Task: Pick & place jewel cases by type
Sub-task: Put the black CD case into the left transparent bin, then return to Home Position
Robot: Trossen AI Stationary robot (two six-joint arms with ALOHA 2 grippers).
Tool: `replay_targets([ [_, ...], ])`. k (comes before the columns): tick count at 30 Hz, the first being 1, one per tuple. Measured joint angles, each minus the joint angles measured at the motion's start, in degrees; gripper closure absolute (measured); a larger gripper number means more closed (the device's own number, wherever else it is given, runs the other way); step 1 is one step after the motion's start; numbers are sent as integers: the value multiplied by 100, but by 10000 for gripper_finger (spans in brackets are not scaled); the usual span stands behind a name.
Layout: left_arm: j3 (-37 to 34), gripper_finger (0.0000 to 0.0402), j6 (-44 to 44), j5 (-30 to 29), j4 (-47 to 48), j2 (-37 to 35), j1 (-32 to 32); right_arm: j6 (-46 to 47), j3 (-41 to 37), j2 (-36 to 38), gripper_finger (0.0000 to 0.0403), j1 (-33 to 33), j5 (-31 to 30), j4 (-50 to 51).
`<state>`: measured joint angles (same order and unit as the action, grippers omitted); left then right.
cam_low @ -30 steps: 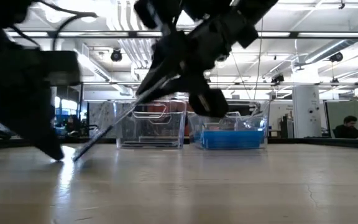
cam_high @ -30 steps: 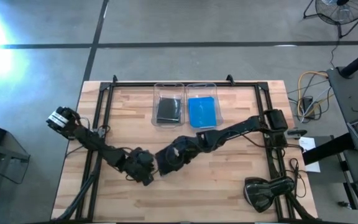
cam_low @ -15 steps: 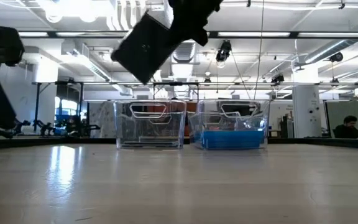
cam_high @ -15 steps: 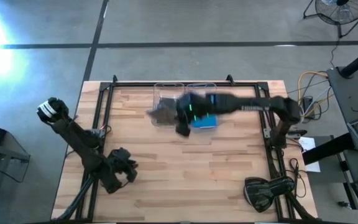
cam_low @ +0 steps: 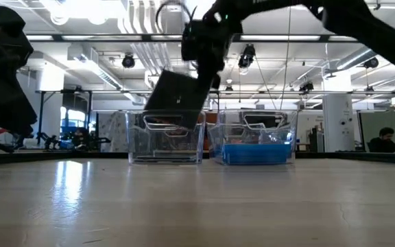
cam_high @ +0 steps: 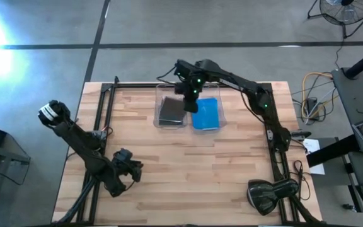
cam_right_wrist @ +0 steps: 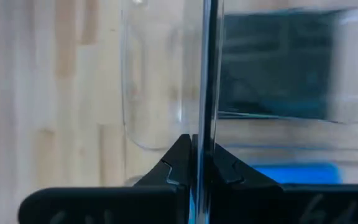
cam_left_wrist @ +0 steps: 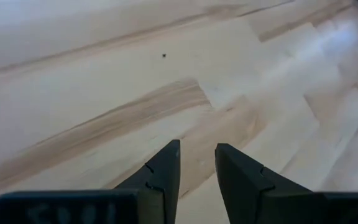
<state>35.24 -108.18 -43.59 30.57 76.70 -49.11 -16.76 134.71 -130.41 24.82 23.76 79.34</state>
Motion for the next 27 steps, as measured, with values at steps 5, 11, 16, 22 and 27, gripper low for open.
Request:
replay_targets([
  [5,0,319,-480,-2,-35,160,29,7,-163,-431,389,114,302,317],
  [11,0,319,-743,0,-77,282,31,293,-32,-637,352,51,-285,-465],
  [16,2,319,-762,0,-101,327,37,169,26,-514,300,-68,-1647,-986],
  [22,4,319,-761,-9,-99,307,40,471,24,-165,247,-325,-4978,-1935],
  [27,-11,319,-410,-166,-366,216,129,638,29,554,235,-417,-4144,-2555],
])
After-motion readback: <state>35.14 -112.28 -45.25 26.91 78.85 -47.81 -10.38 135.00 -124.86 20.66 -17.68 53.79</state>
